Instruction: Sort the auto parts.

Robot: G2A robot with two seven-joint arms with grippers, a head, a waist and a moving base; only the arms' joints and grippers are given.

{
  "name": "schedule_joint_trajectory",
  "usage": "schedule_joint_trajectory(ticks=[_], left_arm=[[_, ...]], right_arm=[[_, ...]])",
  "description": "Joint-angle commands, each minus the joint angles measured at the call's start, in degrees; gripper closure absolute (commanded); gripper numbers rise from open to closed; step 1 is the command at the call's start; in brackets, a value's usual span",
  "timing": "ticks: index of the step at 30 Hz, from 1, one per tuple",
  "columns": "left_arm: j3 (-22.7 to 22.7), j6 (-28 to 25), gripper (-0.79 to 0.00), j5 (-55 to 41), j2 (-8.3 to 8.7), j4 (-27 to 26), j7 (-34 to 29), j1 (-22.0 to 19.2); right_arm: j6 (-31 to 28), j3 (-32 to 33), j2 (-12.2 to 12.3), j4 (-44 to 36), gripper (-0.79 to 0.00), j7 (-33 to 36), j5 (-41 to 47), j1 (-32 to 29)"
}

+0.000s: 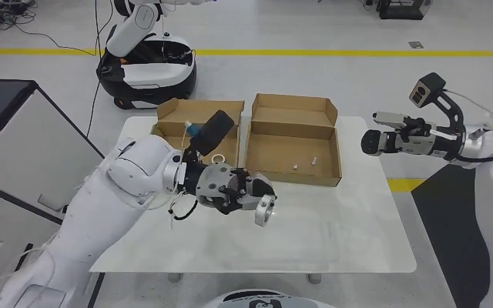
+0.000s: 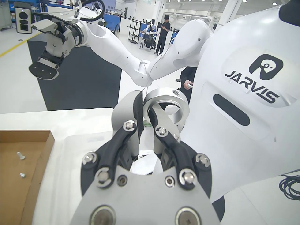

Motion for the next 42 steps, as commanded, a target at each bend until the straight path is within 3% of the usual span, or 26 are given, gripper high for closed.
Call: schedule_joint_trajectory(ticks=[1, 6, 10, 21, 26, 42], left_arm=[[0.0, 0.0, 0.000, 0.0, 0.00, 0.0, 0.0, 0.0], [0.0, 0.2, 0.000, -0.2, -0.03, 0.0, 0.6, 0.2], [-0.8, -0.8, 0.000, -2.1, -0.43, -0.4, 6.2, 1.0], [1.7, -9.2, 0.000, -15.1, -2.26, 0.7, 13.9, 0.1], [1.5, -9.2, 0.000, -22.1, -3.48, -0.5, 16.1, 0.4], [-2.8, -9.2, 0.000, -37.8, -9.85, -0.8, 9.5, 4.7]], right_arm=[[0.0, 0.0, 0.0, 0.0, -0.785, 0.0, 0.0, 0.0], [0.0, 0.0, 0.0, 0.0, -0.785, 0.0, 0.0, 0.0], [0.0, 0.0, 0.0, 0.0, -0.785, 0.0, 0.0, 0.0], [0.0, 0.0, 0.0, 0.0, -0.785, 0.0, 0.0, 0.0], [0.0, 0.0, 0.0, 0.0, -0.785, 0.0, 0.0, 0.0], [0.0, 0.0, 0.0, 0.0, -0.785, 0.0, 0.0, 0.0]])
